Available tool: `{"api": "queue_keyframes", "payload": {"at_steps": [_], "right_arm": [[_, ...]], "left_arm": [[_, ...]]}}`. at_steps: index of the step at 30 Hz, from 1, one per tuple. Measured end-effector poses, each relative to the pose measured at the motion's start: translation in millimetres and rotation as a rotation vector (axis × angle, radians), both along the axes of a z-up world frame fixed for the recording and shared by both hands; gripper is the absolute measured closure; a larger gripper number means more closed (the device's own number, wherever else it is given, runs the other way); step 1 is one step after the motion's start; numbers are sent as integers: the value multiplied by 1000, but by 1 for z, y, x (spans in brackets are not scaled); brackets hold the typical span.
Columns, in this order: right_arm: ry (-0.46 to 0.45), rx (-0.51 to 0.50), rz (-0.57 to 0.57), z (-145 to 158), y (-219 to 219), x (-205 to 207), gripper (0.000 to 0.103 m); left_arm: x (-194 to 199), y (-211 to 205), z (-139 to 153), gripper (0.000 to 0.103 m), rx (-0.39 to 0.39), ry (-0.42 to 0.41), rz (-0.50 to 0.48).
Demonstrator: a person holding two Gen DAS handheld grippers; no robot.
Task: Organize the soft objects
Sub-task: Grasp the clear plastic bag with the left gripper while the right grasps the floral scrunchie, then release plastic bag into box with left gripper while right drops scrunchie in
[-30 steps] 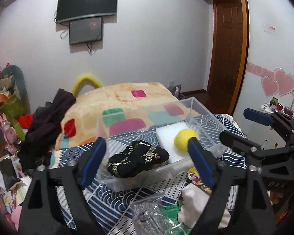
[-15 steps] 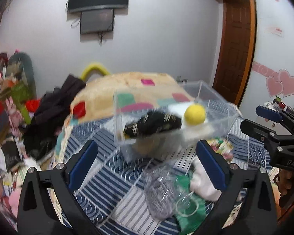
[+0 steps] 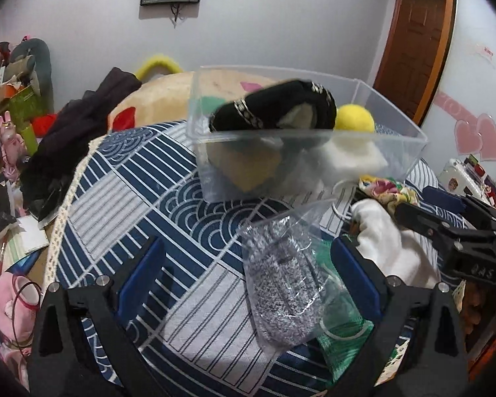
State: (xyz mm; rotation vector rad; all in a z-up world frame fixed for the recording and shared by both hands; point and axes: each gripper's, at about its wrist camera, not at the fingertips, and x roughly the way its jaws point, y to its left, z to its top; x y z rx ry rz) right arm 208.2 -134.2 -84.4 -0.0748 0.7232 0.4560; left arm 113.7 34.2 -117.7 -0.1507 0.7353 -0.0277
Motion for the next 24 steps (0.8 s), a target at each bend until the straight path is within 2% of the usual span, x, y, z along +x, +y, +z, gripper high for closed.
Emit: {"api": "queue_keyframes", "payload": {"at_steps": [1, 3, 4, 6, 7, 9, 12, 17, 24], "right_arm": [[13, 7, -4, -2, -3, 1, 29], [46, 32, -3, -5, -7, 3, 39], [56, 45, 0, -6, -9, 3, 42], [65, 60, 6, -6, -10, 3, 58], [66, 67, 12, -5, -11, 3, 62], [61, 67, 19, -3, -12, 0, 75], [50, 66, 31, -2, -14, -3, 82], [3, 64, 30, 7, -18, -16, 84], [-64, 76, 38, 27, -19, -29, 85]], "left_arm": [[2, 0, -2, 10, -1, 1, -4], [3, -2, -6, 25, -8, 13, -19], [3, -2, -7, 27, -12, 20, -22], [5, -1, -12, 42, -28, 37, -22], [6, 0, -14, 46, -42, 45, -25], [6, 2, -16, 60, -72, 51, -40], [4, 0, -14, 67, -69, 43, -50], [-8, -8, -9, 75, -27, 23, -57], [-28, -5, 4, 77, -25, -13, -28]]}}
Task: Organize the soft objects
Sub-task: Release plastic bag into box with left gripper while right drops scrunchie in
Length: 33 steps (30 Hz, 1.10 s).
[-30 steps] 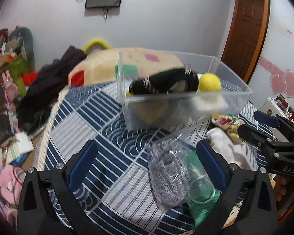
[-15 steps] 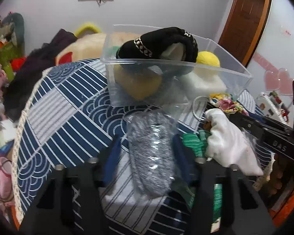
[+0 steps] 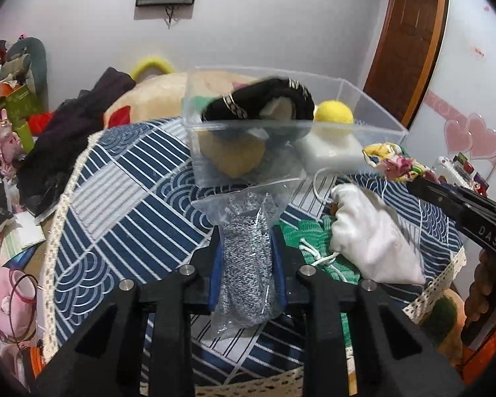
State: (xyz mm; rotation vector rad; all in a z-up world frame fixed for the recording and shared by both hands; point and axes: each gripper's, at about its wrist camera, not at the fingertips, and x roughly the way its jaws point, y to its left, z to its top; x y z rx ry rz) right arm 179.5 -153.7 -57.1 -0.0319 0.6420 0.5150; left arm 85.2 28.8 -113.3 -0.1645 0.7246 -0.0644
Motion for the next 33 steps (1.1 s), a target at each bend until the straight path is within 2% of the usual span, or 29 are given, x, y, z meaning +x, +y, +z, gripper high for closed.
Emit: {"api": "queue_keyframes", "payload": {"at_steps": [12, 21, 26, 33], "right_arm": [[-87, 21, 23, 26, 6, -5, 84], [-178, 6, -2, 49, 11, 2, 84], [-193, -32, -22, 52, 19, 17, 84], [-153, -83, -60, 40, 28, 47, 84]], "left_arm": [[-13, 10, 49, 77, 12, -124, 28], [2, 16, 89, 77, 20, -220, 37], [24, 19, 98, 77, 38, -235, 45], [60, 24, 94, 77, 67, -210, 64]]}}
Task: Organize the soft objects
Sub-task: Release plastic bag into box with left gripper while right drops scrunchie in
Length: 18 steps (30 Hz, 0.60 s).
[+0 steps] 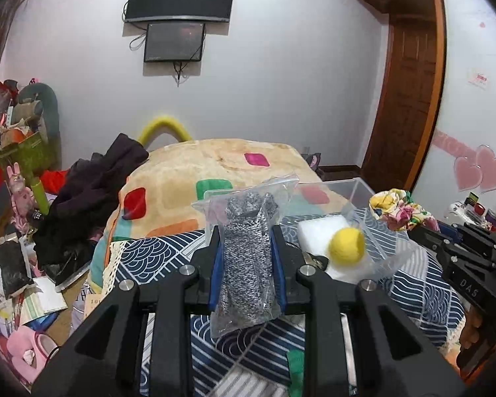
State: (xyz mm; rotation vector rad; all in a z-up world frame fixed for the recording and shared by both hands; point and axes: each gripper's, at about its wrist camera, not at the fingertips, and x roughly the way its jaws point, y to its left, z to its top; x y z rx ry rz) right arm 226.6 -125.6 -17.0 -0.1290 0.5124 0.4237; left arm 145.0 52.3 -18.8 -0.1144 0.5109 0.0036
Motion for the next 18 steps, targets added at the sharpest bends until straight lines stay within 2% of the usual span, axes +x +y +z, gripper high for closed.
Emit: {"api": "queue_keyframes", "payload": {"at_steps": [8, 13, 18], "right_arm": [[78, -22, -31, -19, 6, 29, 84], [111, -38, -34, -26, 6, 31, 84], [106, -36, -17, -24, 5, 27, 79]], "left_arm": [[50, 2, -16, 77, -12, 78, -8], [75, -8, -31, 77, 25, 135, -20], [83, -7, -43, 76, 16, 181, -19]]}}
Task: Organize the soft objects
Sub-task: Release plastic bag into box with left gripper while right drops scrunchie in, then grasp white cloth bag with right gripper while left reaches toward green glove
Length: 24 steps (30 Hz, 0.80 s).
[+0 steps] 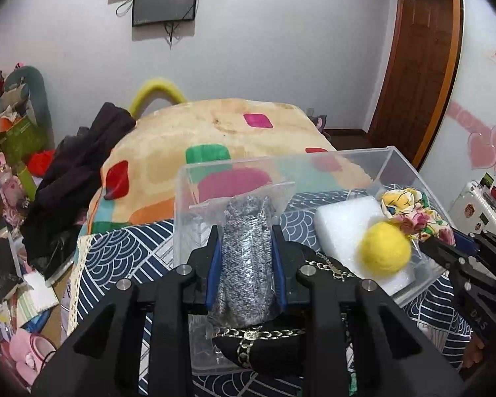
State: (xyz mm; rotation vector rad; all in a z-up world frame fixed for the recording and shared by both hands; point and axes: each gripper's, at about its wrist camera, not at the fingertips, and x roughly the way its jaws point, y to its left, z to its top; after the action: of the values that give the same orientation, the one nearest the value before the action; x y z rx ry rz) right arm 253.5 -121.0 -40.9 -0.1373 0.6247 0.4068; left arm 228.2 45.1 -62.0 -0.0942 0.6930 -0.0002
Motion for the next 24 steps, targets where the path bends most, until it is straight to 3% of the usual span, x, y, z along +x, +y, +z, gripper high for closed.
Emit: {"api": "queue_keyframes", "payload": {"at_steps": [6, 13, 15, 24], "right_arm": [[-10, 5, 7, 4, -4, -7, 61], [-56, 29, 16, 20, -9, -19, 52], [-73, 36, 21, 25, -10, -24, 47], [-130, 75, 40, 38, -13, -51, 33]], "left_arm": [[-6, 4, 2, 65, -26, 6, -2], [-23, 4, 14, 57, -42, -25, -10], [-32, 3, 21, 47, -30, -47, -10], [-76, -3, 47, 27, 2, -147, -4]]}}
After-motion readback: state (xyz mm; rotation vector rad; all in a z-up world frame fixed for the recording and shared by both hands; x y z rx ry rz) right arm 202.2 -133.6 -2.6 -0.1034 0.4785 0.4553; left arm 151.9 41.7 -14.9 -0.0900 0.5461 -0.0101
